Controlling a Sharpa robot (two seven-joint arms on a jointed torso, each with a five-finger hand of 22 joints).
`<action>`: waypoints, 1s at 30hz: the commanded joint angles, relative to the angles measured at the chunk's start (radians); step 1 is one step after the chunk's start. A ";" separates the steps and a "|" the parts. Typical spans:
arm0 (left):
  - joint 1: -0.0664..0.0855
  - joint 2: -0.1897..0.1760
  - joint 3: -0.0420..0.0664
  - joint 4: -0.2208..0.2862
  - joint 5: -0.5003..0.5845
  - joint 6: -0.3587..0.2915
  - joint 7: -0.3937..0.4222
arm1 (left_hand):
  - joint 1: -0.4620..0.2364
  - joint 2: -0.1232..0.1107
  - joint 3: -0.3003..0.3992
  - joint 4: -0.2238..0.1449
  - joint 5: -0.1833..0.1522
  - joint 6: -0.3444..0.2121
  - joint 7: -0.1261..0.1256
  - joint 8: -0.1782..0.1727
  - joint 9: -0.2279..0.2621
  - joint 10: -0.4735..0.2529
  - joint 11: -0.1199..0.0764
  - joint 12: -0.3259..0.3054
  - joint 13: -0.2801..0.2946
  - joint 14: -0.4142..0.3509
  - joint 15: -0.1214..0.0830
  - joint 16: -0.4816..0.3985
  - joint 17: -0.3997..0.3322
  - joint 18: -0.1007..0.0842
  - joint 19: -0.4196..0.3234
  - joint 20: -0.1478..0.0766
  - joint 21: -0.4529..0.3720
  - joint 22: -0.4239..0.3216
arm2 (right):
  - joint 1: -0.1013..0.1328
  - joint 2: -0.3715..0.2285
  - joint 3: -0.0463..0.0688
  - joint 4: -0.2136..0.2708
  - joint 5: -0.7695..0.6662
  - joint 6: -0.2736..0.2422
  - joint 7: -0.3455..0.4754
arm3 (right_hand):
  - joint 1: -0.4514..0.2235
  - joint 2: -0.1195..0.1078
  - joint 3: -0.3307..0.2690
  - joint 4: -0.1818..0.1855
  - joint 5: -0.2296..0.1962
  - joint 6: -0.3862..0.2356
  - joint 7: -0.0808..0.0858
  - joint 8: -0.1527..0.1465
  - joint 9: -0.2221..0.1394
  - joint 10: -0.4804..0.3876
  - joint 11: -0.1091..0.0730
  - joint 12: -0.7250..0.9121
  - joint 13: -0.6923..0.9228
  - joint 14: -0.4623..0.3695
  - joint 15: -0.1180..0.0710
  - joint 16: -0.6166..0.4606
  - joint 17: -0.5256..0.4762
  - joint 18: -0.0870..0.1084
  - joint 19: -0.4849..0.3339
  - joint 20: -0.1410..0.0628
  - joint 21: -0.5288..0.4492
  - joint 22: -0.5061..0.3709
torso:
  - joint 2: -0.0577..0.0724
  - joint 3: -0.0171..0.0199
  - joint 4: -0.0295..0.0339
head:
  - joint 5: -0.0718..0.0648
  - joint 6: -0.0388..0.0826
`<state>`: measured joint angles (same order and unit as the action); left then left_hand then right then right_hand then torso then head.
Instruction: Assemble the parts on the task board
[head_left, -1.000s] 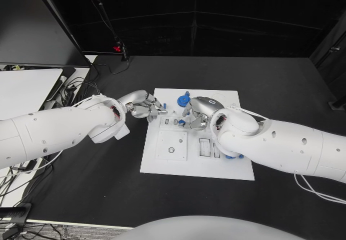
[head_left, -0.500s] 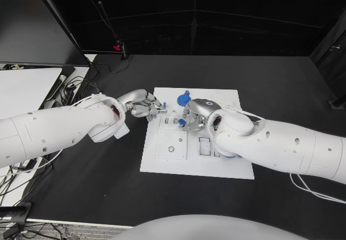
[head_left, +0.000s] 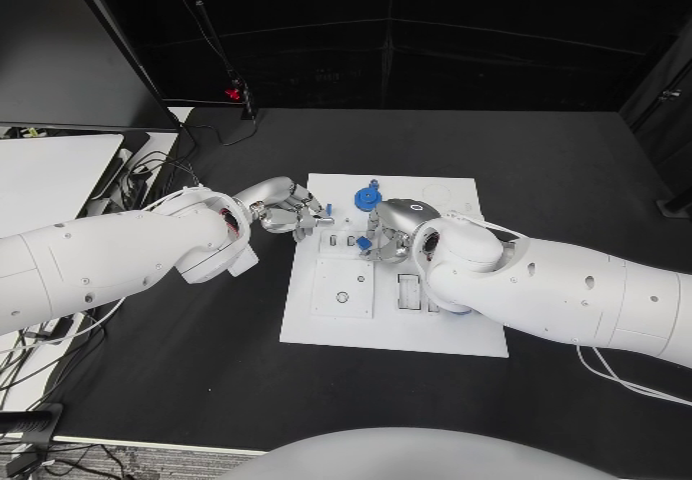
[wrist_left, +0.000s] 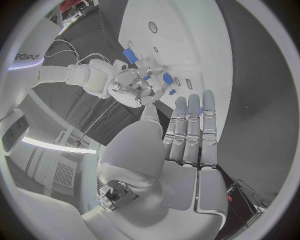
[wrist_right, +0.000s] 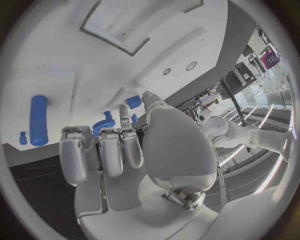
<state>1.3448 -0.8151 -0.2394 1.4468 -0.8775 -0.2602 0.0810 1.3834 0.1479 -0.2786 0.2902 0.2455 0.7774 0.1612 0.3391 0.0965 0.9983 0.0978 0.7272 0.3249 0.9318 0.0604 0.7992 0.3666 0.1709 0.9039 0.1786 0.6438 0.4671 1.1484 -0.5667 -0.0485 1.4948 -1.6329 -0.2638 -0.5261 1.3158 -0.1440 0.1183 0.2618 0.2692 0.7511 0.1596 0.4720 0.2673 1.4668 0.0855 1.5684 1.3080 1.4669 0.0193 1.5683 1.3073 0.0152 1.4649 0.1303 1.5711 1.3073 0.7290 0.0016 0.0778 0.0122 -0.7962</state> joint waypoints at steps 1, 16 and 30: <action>0.001 0.000 0.001 0.000 0.003 -0.001 0.004 | 0.008 -0.001 -0.003 0.002 0.007 -0.006 -0.001 0.006 0.002 0.000 -0.004 -0.006 0.000 -0.003 -0.001 -0.005 0.001 0.012 -0.002 -0.003 -0.003 0.001 | 0.001 0.004 0.001 -0.001 -0.014 0.012 -0.003 | -0.002 0.014 0.004 -0.003 0.003 -0.005 0.002 0.008 0.003 0.104 0.005 0.002 0.263 0.104 -0.001 0.002 0.263 -0.015 0.106 -0.003 0.000 0.263 | 0.000 0.0000 0.0003 | 0.001 -0.001; 0.001 0.002 0.001 -0.001 0.003 -0.001 0.003 | 0.008 -0.001 -0.003 0.002 0.007 -0.006 -0.001 0.006 0.002 0.000 -0.004 -0.006 0.000 -0.003 -0.001 -0.005 0.001 0.012 -0.002 -0.003 -0.003 0.001 | 0.001 0.019 0.001 -0.014 -0.014 0.030 -0.004 | -0.008 0.018 0.004 -0.003 0.003 -0.005 0.003 0.023 0.008 0.104 0.006 0.002 0.263 0.104 -0.001 0.002 0.263 -0.015 0.106 -0.003 0.000 0.263 | 0.000 0.0001 0.0008 | 0.001 -0.003; 0.001 0.003 0.001 -0.001 0.003 -0.001 0.002 | 0.008 -0.001 -0.003 0.002 0.007 -0.006 -0.001 0.006 0.002 0.000 -0.004 -0.006 0.000 -0.003 -0.001 -0.005 0.001 0.012 -0.002 -0.003 -0.003 0.001 | 0.001 0.030 0.001 -0.029 -0.013 0.060 -0.017 | 0.026 0.067 0.036 -0.049 0.000 -0.005 0.001 0.054 0.015 0.104 0.004 0.002 0.263 0.104 -0.003 0.002 0.263 -0.015 0.106 -0.004 0.000 0.263 | 0.000 -0.0001 0.0005 | 0.002 -0.007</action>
<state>1.3448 -0.8131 -0.2394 1.4450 -0.8775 -0.2601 0.0796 1.3834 0.1479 -0.2786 0.2902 0.2490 0.7774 0.1612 0.3390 0.0972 0.9983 0.0978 0.7272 0.3249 0.9318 0.0604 0.7992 0.3663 0.1709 0.9039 0.1785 0.6438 0.4669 1.1513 -0.5373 -0.0455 1.4686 -1.6445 -0.2387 -0.5311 1.3350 -0.0779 0.1530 0.2180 0.2692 0.7511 0.1596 0.5226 0.2838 1.4668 0.0856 1.5684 1.3079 1.4669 0.0193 1.5683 1.3079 0.0152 1.4649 0.1304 1.5711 1.3073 0.7290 0.0017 0.0787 0.0130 -0.8021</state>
